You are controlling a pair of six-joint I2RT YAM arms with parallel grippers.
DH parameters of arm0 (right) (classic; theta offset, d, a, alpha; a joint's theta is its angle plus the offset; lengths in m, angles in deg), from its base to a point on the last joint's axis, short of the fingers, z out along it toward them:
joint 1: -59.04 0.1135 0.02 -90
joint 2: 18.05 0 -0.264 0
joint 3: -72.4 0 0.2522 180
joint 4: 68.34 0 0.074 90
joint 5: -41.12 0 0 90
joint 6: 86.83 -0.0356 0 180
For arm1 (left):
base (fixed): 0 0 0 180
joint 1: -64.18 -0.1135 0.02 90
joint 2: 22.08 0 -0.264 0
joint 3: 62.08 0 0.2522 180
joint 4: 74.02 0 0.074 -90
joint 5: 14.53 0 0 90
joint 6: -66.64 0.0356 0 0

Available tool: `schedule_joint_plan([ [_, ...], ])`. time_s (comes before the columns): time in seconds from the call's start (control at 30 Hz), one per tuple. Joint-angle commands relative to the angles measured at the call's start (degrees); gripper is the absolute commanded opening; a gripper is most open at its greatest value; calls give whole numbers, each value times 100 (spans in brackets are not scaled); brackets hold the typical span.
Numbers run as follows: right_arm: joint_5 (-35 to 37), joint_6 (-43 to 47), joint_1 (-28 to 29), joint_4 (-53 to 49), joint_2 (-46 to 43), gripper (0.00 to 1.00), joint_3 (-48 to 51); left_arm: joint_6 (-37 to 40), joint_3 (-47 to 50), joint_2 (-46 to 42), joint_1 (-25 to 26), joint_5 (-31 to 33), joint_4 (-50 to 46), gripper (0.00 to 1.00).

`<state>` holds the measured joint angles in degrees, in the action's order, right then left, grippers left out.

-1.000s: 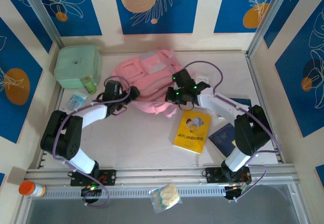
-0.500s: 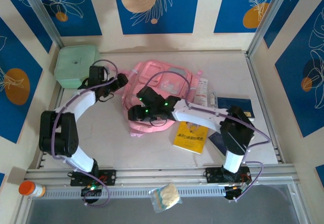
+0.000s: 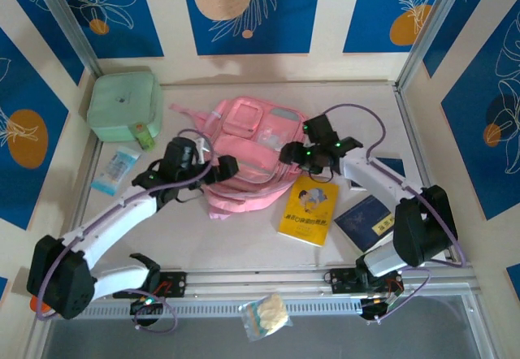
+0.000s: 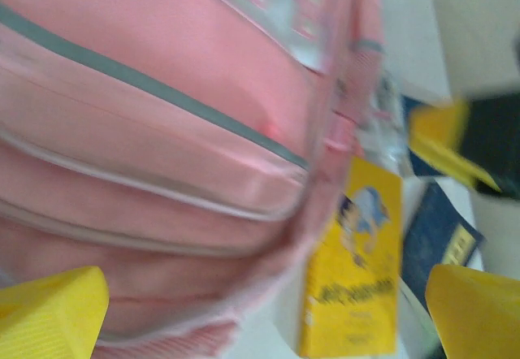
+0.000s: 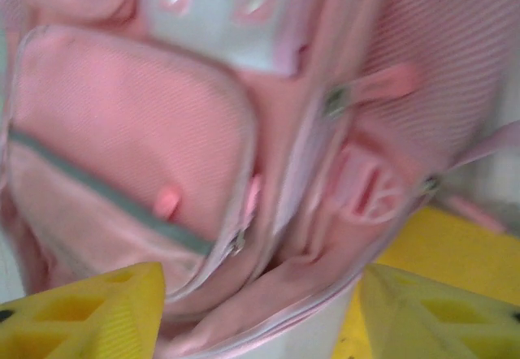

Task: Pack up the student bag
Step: Rotate the student bag at the center of the table.

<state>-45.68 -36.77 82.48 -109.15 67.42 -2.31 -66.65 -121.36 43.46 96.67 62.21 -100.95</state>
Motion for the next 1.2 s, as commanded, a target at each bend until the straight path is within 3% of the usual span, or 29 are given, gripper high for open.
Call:
schedule_joint_plan([
  [0.0, -403, 370, -423, -46, 313, 61, -106, -471, 74, -55, 718, 428, -35, 100],
  [0.17, -399, 426, -899, 76, 978, 60, -446, -804, -34, 333, 1743, 850, 253, 100],
  [0.27, -408, 438, -1027, 174, 1366, 60, -606, -1070, 94, 626, 2146, 823, 905, 100],
  [0.37, -547, 477, -1070, 288, 1742, 57, -779, -1274, 144, 946, 2372, 864, 1226, 100],
  [0.53, -832, 518, -1073, 526, 2086, 41, -960, -1227, 302, 1384, 2376, 959, 1648, 99],
  [0.63, -970, 501, -1071, 571, 2065, 22, -1015, -1114, 329, 1494, 2162, 1373, 1153, 99],
  [0.8, -1132, 561, -969, 549, 1866, 1, -1065, -1145, 829, 1537, 1525, 1320, 1616, 99],
  [1.0, -1459, 280, -505, 417, 1206, 0, -918, -278, 728, 1517, 328, 1564, 1392, 99],
  [1.17, -908, -281, 417, 296, 591, 0, -630, 408, 231, 1926, -672, 1316, 1220, 99],
])
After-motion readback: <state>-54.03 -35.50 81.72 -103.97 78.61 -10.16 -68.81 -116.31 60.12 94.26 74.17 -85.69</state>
